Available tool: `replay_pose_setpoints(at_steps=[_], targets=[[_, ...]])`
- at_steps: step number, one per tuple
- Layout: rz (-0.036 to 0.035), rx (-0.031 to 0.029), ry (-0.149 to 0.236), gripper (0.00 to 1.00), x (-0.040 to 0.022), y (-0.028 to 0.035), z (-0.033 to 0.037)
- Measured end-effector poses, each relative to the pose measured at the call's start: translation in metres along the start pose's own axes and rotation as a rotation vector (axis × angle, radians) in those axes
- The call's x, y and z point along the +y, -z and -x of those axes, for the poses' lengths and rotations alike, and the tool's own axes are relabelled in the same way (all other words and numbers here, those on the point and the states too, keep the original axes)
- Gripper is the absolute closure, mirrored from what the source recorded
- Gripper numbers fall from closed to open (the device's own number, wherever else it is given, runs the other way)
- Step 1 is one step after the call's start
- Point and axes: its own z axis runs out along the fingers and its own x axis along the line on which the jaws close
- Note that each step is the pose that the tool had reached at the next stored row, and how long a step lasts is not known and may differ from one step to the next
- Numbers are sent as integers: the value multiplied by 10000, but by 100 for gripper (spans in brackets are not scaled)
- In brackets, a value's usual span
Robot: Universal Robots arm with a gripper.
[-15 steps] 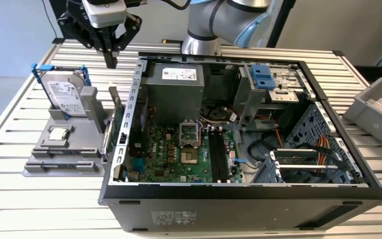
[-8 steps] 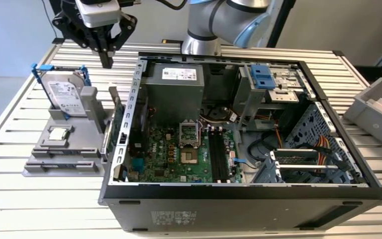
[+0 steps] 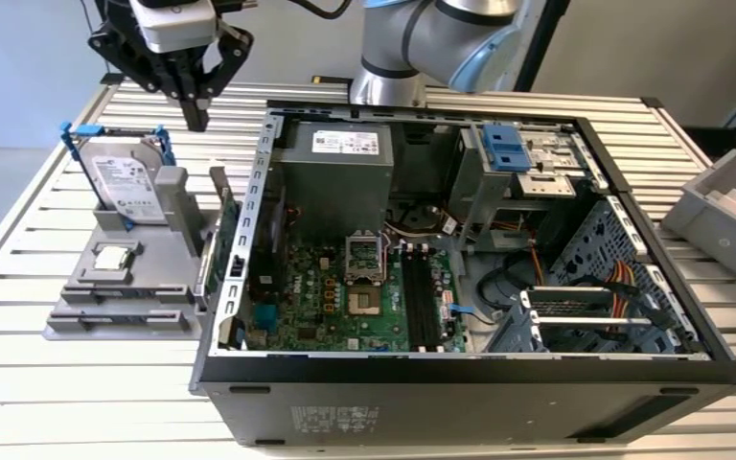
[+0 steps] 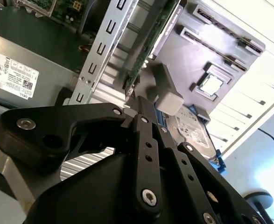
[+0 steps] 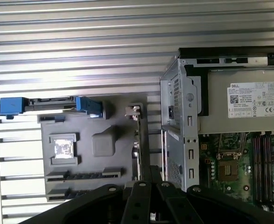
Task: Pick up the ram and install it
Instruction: 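Reach for the ram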
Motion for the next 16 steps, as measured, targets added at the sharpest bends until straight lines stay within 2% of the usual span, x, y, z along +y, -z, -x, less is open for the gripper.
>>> replay_pose_setpoints(at_steps=[16], targets=[[0, 1, 0, 100, -12, 4, -177]])
